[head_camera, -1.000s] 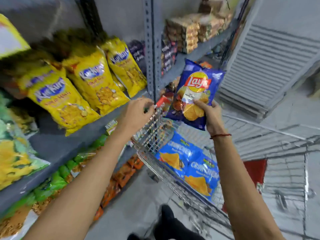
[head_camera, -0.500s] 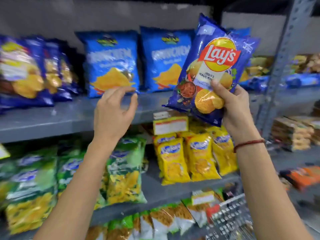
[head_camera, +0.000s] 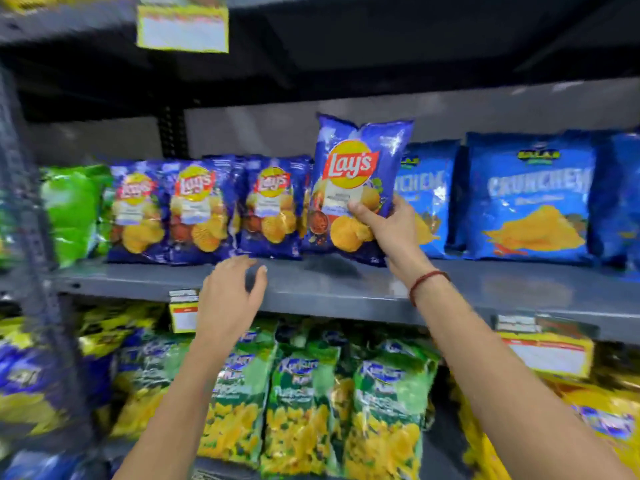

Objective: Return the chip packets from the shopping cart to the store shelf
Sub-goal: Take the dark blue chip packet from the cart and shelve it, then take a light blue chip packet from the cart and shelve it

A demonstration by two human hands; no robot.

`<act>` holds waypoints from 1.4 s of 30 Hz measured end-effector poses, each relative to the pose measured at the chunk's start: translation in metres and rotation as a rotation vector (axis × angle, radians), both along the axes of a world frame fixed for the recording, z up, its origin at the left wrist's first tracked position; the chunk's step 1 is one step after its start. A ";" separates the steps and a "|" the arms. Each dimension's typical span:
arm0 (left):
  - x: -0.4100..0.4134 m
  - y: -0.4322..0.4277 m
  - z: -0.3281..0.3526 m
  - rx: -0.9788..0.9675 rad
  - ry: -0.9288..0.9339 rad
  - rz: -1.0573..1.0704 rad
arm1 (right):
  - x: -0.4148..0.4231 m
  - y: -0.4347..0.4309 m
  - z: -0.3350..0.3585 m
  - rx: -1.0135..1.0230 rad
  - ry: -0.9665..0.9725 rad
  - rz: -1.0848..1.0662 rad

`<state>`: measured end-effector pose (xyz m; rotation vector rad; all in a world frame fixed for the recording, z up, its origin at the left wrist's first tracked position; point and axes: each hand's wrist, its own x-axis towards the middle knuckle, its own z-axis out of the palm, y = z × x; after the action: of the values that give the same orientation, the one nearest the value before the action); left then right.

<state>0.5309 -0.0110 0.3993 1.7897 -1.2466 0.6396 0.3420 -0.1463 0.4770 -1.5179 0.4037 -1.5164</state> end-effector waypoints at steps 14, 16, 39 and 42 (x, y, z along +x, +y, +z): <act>0.009 0.003 -0.008 0.000 -0.090 0.001 | 0.111 0.002 -0.021 0.023 0.320 -0.053; 0.009 0.004 -0.007 0.003 -0.085 -0.003 | 0.110 0.003 -0.021 0.020 0.345 -0.055; -0.285 -0.054 -0.057 -0.196 -0.095 -0.901 | -0.273 0.082 -0.127 0.035 0.134 -0.770; -0.352 -0.058 -0.105 -0.067 -0.111 -1.106 | -0.341 0.100 -0.179 0.204 0.175 -0.915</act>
<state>0.1785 -0.0689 0.2943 0.7744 -1.9731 0.1199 0.0007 -0.0458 0.2983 -1.3598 1.4562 -1.9236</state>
